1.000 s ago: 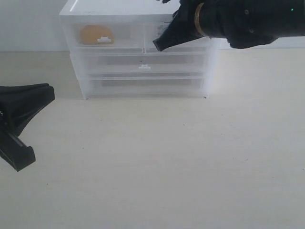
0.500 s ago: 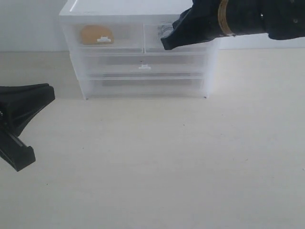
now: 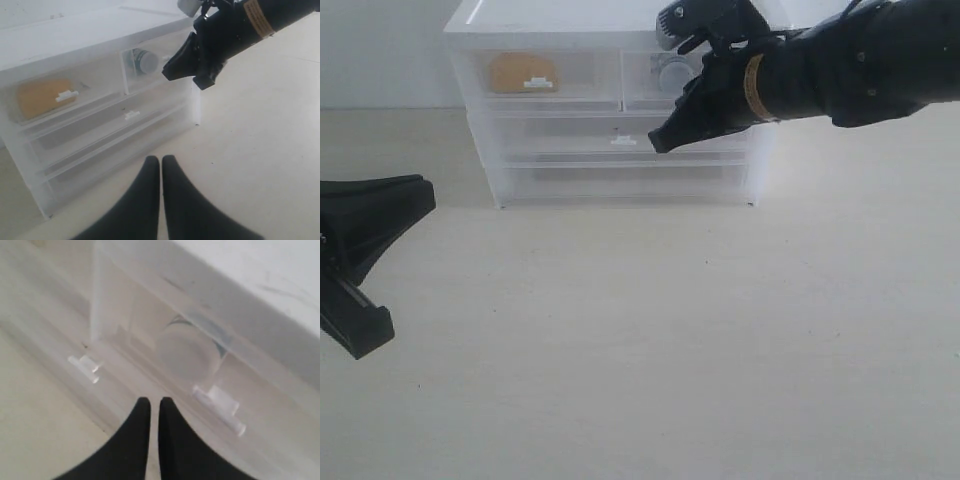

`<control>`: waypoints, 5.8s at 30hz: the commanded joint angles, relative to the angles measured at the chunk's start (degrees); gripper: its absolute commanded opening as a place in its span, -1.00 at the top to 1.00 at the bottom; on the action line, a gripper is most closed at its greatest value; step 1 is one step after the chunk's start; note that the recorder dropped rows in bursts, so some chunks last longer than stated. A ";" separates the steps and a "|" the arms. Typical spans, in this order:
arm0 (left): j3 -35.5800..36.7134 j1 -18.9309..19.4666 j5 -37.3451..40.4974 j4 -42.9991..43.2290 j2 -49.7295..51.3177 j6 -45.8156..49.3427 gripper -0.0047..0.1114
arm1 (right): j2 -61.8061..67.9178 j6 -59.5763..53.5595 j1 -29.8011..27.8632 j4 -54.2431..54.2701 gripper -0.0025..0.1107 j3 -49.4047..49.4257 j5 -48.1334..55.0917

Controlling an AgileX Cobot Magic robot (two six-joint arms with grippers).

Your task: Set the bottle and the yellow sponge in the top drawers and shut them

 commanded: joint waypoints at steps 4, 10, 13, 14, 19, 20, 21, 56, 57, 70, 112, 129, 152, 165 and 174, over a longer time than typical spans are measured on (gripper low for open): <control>0.25 -0.16 -0.76 -0.60 0.33 -0.51 0.85 | 3.26 0.93 0.03 0.05 0.84 -6.44 9.32; 0.25 -0.16 -0.76 -0.60 0.33 -0.51 0.85 | 2.86 4.43 0.03 0.05 0.84 -6.81 9.97; 0.25 -0.16 -0.76 -0.60 0.33 -0.51 0.85 | -1.06 4.43 0.03 0.23 0.84 -3.66 1.99; 0.25 -0.16 -0.76 -0.60 0.33 -0.51 0.85 | -4.21 4.77 0.03 0.23 0.84 -1.11 0.91; 0.25 -0.16 -0.76 -0.60 0.33 -0.51 0.85 | -21.43 4.92 0.03 0.39 0.84 13.47 6.33; 0.25 -0.16 -0.76 -0.60 0.33 -0.51 0.85 | -25.43 5.11 0.03 0.95 0.84 16.88 6.45; 0.25 -0.16 -0.76 -0.60 0.33 -0.51 0.85 | -28.51 5.97 0.03 1.00 0.84 19.37 6.60; 0.25 -0.16 -0.76 -0.60 0.33 -0.51 0.85 | -102.73 -65.63 0.03 82.35 0.84 67.55 9.71; 0.25 -0.16 -0.76 -0.60 0.33 -0.51 0.85 | -102.73 -65.63 0.03 82.35 0.84 67.55 9.71; 0.25 -0.16 -0.91 -0.60 0.33 -0.51 0.85 | -104.01 -65.84 -19.80 82.79 0.84 67.55 9.53; 0.25 -0.16 -0.53 -0.60 0.22 -0.41 0.85 | -104.01 -92.11 -23.40 107.14 0.84 67.55 10.41; 6.93 29.07 35.82 -14.85 -50.38 10.68 0.85 | -104.01 -91.99 -23.30 107.14 0.84 67.55 9.66; 13.62 32.35 36.72 -37.43 -50.38 30.54 0.85 | -104.01 -91.93 -23.30 107.14 0.84 67.55 9.61; 13.62 32.35 36.71 -37.43 -50.38 30.54 0.85 | -104.01 -91.70 -23.30 107.14 0.84 67.55 9.61; 13.62 32.35 36.71 -37.43 -50.38 30.54 0.85 | -104.01 -91.70 -23.30 107.14 0.84 67.55 9.61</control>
